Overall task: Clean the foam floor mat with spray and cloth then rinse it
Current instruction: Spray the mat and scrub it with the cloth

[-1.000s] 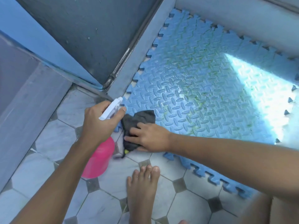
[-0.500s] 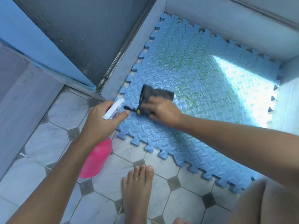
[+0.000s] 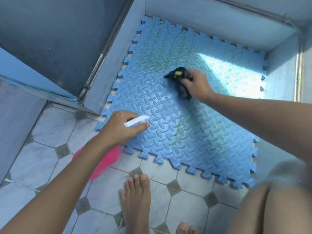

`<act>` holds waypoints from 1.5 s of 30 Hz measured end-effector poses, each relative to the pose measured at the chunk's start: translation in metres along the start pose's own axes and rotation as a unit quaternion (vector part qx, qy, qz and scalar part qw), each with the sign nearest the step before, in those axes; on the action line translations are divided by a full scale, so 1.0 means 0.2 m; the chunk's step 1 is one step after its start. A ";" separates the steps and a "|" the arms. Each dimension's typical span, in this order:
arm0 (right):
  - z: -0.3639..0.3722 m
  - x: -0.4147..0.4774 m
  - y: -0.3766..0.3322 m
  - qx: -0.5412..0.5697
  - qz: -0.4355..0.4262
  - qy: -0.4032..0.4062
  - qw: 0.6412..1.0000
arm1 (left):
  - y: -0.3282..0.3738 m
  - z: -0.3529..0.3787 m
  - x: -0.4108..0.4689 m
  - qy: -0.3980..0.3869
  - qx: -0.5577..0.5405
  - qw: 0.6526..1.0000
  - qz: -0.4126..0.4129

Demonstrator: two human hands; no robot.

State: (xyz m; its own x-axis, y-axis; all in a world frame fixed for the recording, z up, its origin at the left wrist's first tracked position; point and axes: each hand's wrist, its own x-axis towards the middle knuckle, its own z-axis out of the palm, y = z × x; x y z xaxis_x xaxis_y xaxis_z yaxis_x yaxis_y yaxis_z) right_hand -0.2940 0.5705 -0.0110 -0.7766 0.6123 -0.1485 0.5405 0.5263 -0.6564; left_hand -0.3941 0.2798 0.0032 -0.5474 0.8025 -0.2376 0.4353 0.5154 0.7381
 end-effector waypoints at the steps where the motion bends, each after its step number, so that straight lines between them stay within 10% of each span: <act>1: -0.07 0.03 0.02 0.034 0.029 0.035 0.998 | 0.00 0.03 0.01 -0.023 0.019 1.000 -0.005; 12: -0.45 -0.02 0.27 0.201 0.090 0.141 0.965 | 0.10 0.16 0.12 -0.085 -0.011 0.996 -0.003; 17: -0.55 -0.05 0.42 0.143 0.105 0.171 0.969 | 0.05 0.29 0.10 -0.221 0.048 0.974 -0.019; 32: -0.74 -0.19 0.68 0.054 0.211 0.224 0.950 | 0.24 0.37 0.15 -0.101 0.073 0.991 0.052; 45: -0.75 -0.30 0.77 -0.124 0.198 0.149 0.961 | 0.33 0.48 0.12 -0.206 -0.072 0.973 0.068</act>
State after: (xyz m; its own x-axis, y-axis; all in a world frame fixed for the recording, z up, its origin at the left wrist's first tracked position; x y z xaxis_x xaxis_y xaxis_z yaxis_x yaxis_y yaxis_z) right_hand -0.1153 0.7031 0.0089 -0.3862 0.9161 -0.1080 0.8642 0.3185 -0.3894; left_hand -0.3103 0.3628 -0.0143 -0.1451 0.9281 -0.3429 0.3618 0.3724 0.8547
